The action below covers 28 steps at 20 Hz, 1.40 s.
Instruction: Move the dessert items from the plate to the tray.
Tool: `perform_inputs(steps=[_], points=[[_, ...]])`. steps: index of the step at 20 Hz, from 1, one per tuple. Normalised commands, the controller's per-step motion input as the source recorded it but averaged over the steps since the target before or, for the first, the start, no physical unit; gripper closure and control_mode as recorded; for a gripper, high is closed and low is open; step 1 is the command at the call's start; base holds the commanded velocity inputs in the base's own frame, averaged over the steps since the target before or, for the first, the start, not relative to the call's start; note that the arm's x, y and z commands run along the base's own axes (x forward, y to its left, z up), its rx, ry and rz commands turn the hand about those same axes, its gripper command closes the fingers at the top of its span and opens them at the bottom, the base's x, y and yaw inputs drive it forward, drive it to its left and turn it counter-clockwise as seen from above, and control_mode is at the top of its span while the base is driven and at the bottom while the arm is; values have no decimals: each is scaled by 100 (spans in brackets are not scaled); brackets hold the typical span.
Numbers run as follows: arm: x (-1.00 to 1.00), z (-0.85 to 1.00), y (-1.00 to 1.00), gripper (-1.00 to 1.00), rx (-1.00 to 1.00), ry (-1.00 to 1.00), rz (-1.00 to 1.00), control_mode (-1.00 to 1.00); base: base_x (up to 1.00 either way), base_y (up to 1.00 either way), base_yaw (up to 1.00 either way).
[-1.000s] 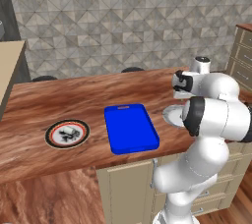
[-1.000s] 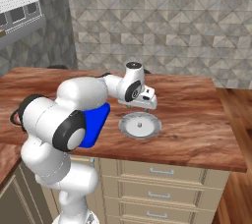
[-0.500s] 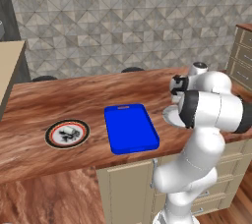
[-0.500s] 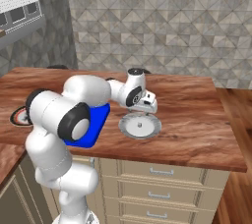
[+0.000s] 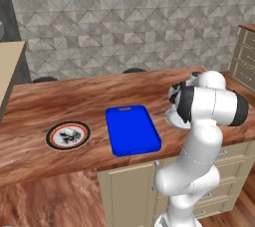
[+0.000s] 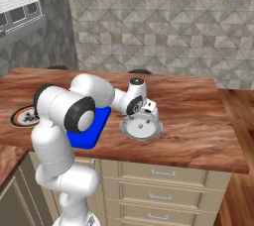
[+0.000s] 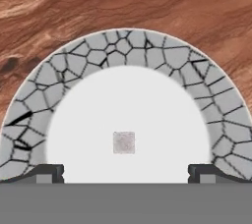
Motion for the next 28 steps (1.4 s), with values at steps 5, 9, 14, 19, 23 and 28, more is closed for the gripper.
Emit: perform_inputs(steps=[5,9,14,19,23,28], points=[[3,-36,0,-100,0,0,0,-100,0,0,0],[12,-31,0,-100,0,0,0,-100,0,0,0],[20,-18,0,-100,0,0,0,-100,0,0,0],[19,-11,-3,-100,0,0,0,-100,0,0,0],[3,-10,-4,-100,0,0,0,-100,0,0,0],[0,-12,0,100,0,0,0,-100,0,0,0]])
